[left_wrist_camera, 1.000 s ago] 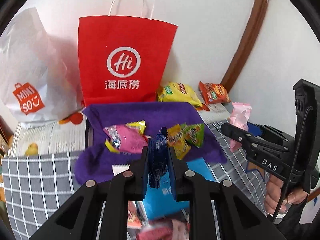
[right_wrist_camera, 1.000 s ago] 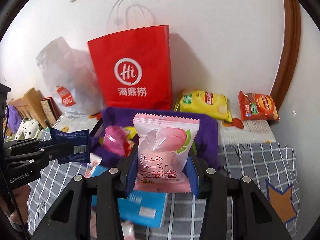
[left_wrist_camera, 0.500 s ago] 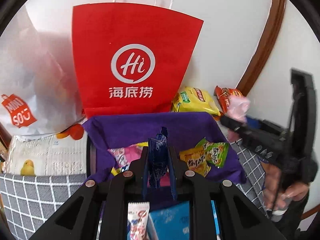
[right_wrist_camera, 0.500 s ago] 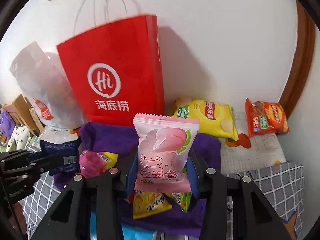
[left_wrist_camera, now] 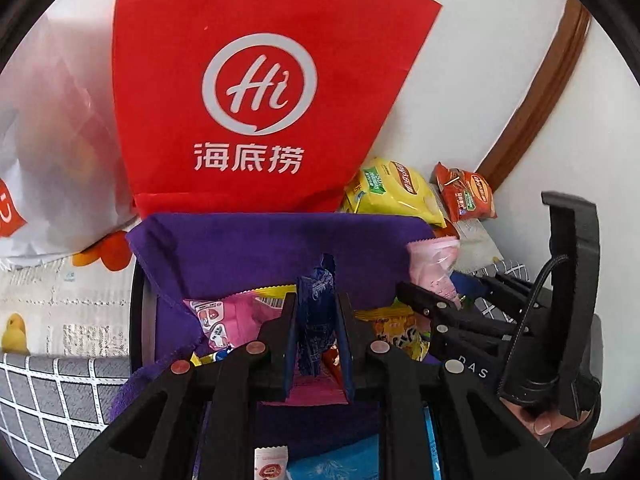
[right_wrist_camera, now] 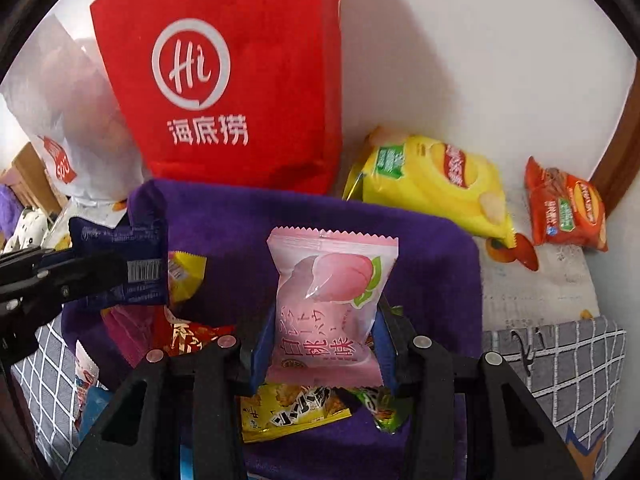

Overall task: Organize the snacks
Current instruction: 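Open the right tool to drop the pink bag while the left releases the blue packet onto the towel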

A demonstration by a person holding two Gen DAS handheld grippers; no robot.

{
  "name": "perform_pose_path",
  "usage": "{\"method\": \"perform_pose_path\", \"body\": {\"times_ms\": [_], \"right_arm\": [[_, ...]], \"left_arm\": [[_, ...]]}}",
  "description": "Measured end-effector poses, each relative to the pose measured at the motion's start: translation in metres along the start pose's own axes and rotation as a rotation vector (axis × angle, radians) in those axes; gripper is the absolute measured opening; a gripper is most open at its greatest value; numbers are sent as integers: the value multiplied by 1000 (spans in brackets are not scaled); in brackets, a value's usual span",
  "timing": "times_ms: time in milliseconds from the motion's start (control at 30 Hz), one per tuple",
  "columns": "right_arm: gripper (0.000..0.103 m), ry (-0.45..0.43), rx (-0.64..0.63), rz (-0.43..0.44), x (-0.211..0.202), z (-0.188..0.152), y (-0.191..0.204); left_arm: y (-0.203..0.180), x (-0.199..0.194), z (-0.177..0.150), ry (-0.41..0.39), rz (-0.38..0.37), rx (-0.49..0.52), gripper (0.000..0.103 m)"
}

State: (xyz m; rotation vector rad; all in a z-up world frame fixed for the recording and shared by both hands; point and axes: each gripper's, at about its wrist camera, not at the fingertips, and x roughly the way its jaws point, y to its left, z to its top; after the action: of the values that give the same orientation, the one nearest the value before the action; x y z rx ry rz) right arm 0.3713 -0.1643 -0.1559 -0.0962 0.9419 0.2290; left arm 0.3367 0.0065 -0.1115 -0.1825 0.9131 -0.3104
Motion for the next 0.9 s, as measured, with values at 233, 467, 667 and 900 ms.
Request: {"method": "perform_pose_path", "body": {"times_ms": [233,467,667,900], "right_arm": [[45,24,6,8,6,-2,0],[61,-17,11,1,-12,3,-4],[68,-81,33,-6,-34,9,-12],[68,-125,71,-6,-50,13,-19]], "left_arm": [[5,9,-2,33,-44,-26,17],[5,21,-4,67,-6,-25,17],[2,26,-4,78,-1,-24,17],[-2,25,-2,70,-16,-34,34]]}}
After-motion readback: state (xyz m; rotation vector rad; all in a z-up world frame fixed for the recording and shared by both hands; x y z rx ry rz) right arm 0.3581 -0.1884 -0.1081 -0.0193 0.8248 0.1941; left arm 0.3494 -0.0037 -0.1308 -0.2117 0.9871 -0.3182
